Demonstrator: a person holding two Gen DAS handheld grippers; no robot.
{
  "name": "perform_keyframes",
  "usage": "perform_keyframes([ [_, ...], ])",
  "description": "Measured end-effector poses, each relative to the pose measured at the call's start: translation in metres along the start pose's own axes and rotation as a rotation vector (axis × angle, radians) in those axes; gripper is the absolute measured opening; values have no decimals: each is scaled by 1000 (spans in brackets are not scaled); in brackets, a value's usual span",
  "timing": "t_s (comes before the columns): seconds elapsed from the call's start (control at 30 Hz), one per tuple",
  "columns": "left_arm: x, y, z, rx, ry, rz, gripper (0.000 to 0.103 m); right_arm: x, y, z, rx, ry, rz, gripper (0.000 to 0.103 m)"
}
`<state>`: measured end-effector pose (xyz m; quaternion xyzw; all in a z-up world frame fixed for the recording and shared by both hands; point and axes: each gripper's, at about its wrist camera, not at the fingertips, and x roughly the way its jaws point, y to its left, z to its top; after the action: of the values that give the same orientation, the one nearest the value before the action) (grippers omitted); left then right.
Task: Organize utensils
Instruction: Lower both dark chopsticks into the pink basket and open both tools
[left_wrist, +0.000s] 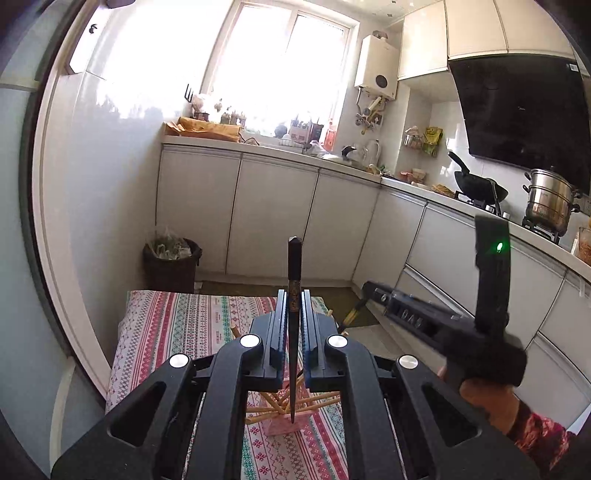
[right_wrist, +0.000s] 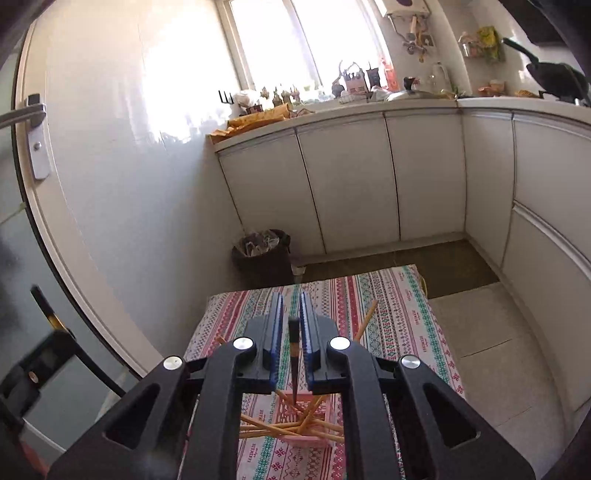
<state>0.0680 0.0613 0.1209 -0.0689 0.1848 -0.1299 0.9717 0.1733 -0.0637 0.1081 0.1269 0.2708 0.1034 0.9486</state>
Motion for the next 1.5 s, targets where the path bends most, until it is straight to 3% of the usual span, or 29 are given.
perform_keyframes([
  [0.03,3,1,0,-1,-1,1,6,5,-4,-4,12,9,-6,36],
  [0.07,6,0,1,-1,-1,2,6,8,-9,-7,30,12,-8,45],
  [0.33,40,-4,2,-6,13,13,6,-25,-24,-4,43,-69,-7,45],
  [0.43,58,-8,-5,6,27,36,7,-42,-28,-3,41,-99,3,50],
  [0.5,74,-11,-19,15,22,38,25,-50,-32,-7,41,-114,0,51],
  [0.53,83,-14,-26,30,38,62,48,-52,-34,-10,42,-118,-5,53],
  [0.57,88,-15,-33,42,44,88,53,-54,-37,-13,47,-116,-6,54],
  [0.7,76,-9,-35,-5,15,72,54,-61,-47,-25,77,-108,-9,57],
  [0.83,53,-16,-26,7,-30,79,69,-70,-57,-38,138,-125,-16,70],
  [1.07,13,-23,-16,-8,-95,78,74,-87,-76,-60,233,-123,-21,75],
  [1.2,2,-25,-13,-9,-83,74,84,-93,-78,-63,239,-128,-21,77],
  [1.27,14,-32,-9,37,7,101,83,-95,-78,-62,239,-123,-16,77],
  [1.3,25,-36,-9,79,78,108,74,-96,-79,-61,243,-125,-12,77],
  [1.33,38,-41,-10,121,154,108,52,-97,-80,-62,248,-129,-8,77],
  [1.37,51,-45,-12,152,222,113,41,-98,-81,-62,251,-133,-5,77],
  [1.47,74,-53,-17,222,317,90,29,-100,-87,-67,259,-133,3,78],
  [1.5,77,-55,-18,231,334,73,15,-99,-91,-69,266,-131,7,78],
])
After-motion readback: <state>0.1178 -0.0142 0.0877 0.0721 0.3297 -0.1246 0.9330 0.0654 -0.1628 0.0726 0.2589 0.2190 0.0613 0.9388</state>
